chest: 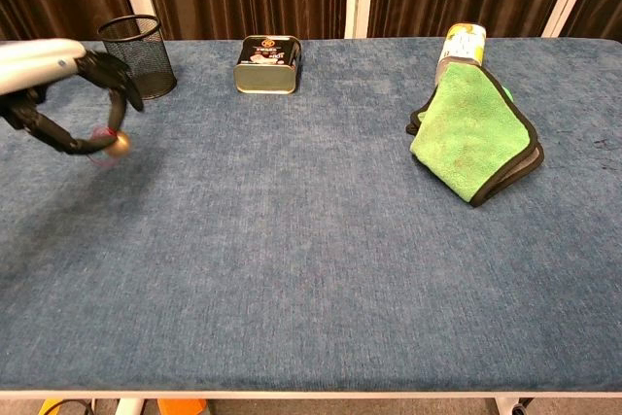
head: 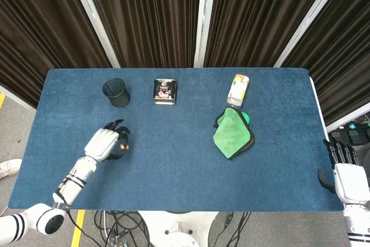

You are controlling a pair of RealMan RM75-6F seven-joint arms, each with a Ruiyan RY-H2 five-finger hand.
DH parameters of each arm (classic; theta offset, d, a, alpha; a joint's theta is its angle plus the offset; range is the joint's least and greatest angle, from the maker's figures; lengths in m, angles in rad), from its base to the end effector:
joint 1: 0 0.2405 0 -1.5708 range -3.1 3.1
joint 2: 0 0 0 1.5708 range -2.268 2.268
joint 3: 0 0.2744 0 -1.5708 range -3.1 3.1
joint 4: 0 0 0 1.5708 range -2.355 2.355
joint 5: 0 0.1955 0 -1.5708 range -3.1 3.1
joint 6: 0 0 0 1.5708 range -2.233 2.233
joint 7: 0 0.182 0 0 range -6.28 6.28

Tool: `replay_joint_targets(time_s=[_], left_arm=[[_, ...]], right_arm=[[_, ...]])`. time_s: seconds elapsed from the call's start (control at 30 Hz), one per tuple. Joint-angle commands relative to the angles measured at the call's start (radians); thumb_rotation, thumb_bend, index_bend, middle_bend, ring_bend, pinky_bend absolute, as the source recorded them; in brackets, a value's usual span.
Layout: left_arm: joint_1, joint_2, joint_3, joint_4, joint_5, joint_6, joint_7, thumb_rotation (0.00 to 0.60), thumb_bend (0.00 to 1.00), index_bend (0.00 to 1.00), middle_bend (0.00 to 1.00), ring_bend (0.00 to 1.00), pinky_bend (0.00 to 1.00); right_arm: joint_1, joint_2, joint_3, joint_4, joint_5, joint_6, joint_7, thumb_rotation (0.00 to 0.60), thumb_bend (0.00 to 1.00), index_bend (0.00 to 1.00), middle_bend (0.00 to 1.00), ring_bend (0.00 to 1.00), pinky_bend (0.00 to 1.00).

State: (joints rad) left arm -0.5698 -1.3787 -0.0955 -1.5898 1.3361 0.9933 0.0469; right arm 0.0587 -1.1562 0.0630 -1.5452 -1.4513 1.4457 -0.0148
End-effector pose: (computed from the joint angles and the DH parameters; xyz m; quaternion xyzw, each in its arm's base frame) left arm -0.2016 0.3380 0.0237 -0.7206 -0.4398 -0.3897 0.3680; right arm -0.3470 -0.2134 0.1735 0.5845 -0.4014 0.3534 0.6102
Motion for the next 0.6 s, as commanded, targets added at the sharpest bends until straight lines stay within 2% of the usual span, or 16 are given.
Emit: replay_joint_targets(time_s=[0.03, 0.13, 0.23, 0.3, 0.37, 0.43, 0.5, 0.6], left_arm=[[-0.014, 0.015, 0.0, -0.003, 0.008, -0.01, 0.012, 0.6, 0.41, 0.63, 0.29, 0.07, 0.17], [0.004, -0.021, -0.018, 0.041, -0.047, 0.065, 0.171, 0.6, 0.41, 0.63, 0.29, 0.07, 0.16], [0.009, -0.006, -0.018, -0.037, -0.078, 0.04, 0.139, 0.6, 0.41, 0.63, 0.29, 0.07, 0.16], [0.003, 0.018, -0.01, -0.073, -0.052, 0.018, 0.1, 0.6, 0.41, 0.63, 0.29, 0.07, 0.16], [0.006, 0.004, -0.008, -0.036, -0.021, 0.069, 0.176, 0.6, 0.42, 0.63, 0.29, 0.07, 0.16], [0.018, -0.035, -0.018, 0.011, -0.04, 0.129, 0.274, 0.6, 0.42, 0.63, 0.29, 0.07, 0.15], [0.026, -0.049, -0.024, 0.012, -0.077, 0.139, 0.311, 0.6, 0.41, 0.63, 0.29, 0.07, 0.15], [0.026, -0.018, -0.019, -0.073, -0.088, 0.084, 0.213, 0.6, 0.42, 0.63, 0.29, 0.07, 0.15]], right_arm=[[0.001, -0.001, -0.001, -0.003, -0.004, 0.0, -0.002, 0.6, 0.35, 0.0, 0.0, 0.0, 0.0], [0.0, 0.002, -0.001, -0.004, -0.006, 0.004, -0.004, 0.6, 0.35, 0.0, 0.0, 0.0, 0.0], [0.0, 0.003, 0.002, -0.001, 0.002, 0.001, -0.001, 0.6, 0.35, 0.0, 0.0, 0.0, 0.0], [0.003, 0.001, 0.002, -0.001, 0.004, -0.005, 0.0, 0.6, 0.35, 0.0, 0.0, 0.0, 0.0], [0.005, -0.001, 0.0, -0.003, -0.003, -0.005, -0.003, 0.6, 0.35, 0.0, 0.0, 0.0, 0.0], [0.005, -0.002, -0.002, -0.005, -0.01, -0.002, -0.005, 0.6, 0.35, 0.0, 0.0, 0.0, 0.0], [0.002, 0.0, -0.001, -0.005, -0.008, 0.003, -0.005, 0.6, 0.35, 0.0, 0.0, 0.0, 0.0], [0.0, 0.003, 0.002, 0.0, 0.003, 0.001, 0.0, 0.6, 0.35, 0.0, 0.0, 0.0, 0.0]])
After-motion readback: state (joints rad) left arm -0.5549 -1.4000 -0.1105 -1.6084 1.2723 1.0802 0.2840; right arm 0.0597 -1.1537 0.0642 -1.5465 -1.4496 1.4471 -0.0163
